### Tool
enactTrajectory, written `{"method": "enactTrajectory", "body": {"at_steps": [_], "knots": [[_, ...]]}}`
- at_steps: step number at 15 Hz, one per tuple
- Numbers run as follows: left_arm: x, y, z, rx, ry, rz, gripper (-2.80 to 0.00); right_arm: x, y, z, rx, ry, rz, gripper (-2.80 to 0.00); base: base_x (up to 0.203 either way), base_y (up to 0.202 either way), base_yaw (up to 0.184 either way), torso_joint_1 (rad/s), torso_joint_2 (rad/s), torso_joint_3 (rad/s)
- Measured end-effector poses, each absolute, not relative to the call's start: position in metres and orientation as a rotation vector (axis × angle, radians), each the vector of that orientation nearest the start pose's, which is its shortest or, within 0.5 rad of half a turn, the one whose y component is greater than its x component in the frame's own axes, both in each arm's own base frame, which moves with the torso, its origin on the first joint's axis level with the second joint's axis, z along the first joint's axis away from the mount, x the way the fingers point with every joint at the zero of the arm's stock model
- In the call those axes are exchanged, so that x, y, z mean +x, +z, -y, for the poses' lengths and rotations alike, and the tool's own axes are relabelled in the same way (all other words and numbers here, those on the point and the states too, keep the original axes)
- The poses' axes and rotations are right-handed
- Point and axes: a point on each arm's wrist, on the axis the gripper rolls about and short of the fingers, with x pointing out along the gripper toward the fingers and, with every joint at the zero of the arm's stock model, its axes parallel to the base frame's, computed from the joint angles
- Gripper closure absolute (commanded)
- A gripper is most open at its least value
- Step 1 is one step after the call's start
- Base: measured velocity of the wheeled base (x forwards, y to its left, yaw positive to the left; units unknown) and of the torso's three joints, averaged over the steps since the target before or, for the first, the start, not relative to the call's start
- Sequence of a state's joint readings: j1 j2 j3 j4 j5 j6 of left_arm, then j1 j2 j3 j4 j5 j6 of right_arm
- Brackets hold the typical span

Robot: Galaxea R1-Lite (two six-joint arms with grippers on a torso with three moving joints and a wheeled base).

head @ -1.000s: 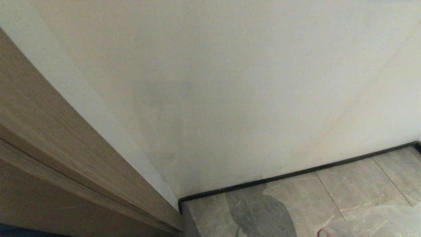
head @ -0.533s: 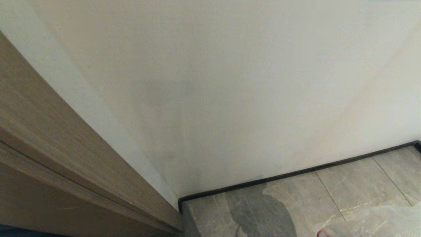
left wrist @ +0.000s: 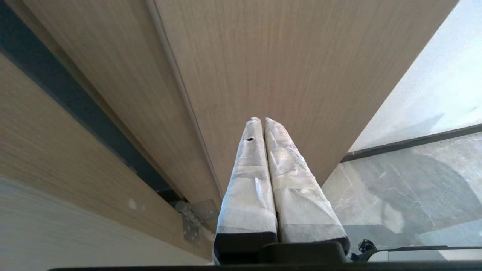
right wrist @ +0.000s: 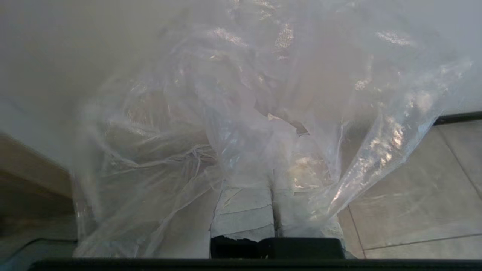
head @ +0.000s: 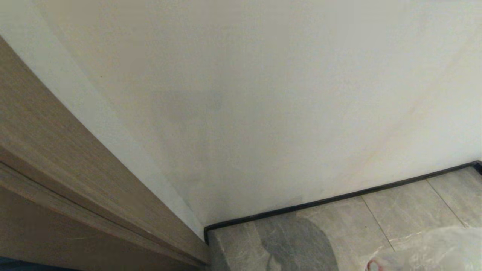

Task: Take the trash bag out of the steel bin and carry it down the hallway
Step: Put the trash bag at the door

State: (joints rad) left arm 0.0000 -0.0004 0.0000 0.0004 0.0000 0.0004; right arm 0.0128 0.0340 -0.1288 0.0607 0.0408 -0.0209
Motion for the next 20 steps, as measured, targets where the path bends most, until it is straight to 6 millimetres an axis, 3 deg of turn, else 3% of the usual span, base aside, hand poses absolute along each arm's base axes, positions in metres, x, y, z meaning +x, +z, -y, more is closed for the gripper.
{"method": "enactTrajectory", "body": {"at_steps": [2,4,6,9,12,15,17,20], "knots": [[-0.023,0.075,0.000,0.000,0.000,0.000,0.00,-0.033,0.142,-0.001,-0.010,0.067,-0.006,0.00,0.000,0.000,0.000,0.000,0.00,0.000],[-0.023,0.075,0.000,0.000,0.000,0.000,0.00,-0.019,0.183,-0.001,0.019,0.078,-0.100,0.00,0.000,0.000,0.000,0.000,0.00,0.000],[-0.023,0.075,0.000,0.000,0.000,0.000,0.00,0.012,0.215,-0.002,0.041,0.092,-0.227,0.00,0.000,0.000,0.000,0.000,0.00,0.000],[-0.023,0.075,0.000,0.000,0.000,0.000,0.00,0.073,0.234,-0.009,0.025,0.169,-0.427,0.00,0.000,0.000,0.000,0.000,0.00,0.000],[-0.023,0.075,0.000,0.000,0.000,0.000,0.00,0.138,0.225,-0.024,0.001,0.241,-0.571,0.00,0.000,0.000,0.000,0.000,0.00,0.000],[-0.023,0.075,0.000,0.000,0.000,0.000,0.00,0.196,0.198,-0.038,-0.022,0.283,-0.621,0.00,0.000,0.000,0.000,0.000,0.00,0.000],[-0.023,0.075,0.000,0.000,0.000,0.000,0.00,0.221,0.176,-0.036,-0.086,0.325,-0.639,0.00,0.000,0.000,0.000,0.000,0.00,0.000],[-0.023,0.075,0.000,0.000,0.000,0.000,0.00,0.240,0.140,-0.022,-0.244,0.432,-0.714,0.00,0.000,0.000,0.000,0.000,0.00,0.000]]}}
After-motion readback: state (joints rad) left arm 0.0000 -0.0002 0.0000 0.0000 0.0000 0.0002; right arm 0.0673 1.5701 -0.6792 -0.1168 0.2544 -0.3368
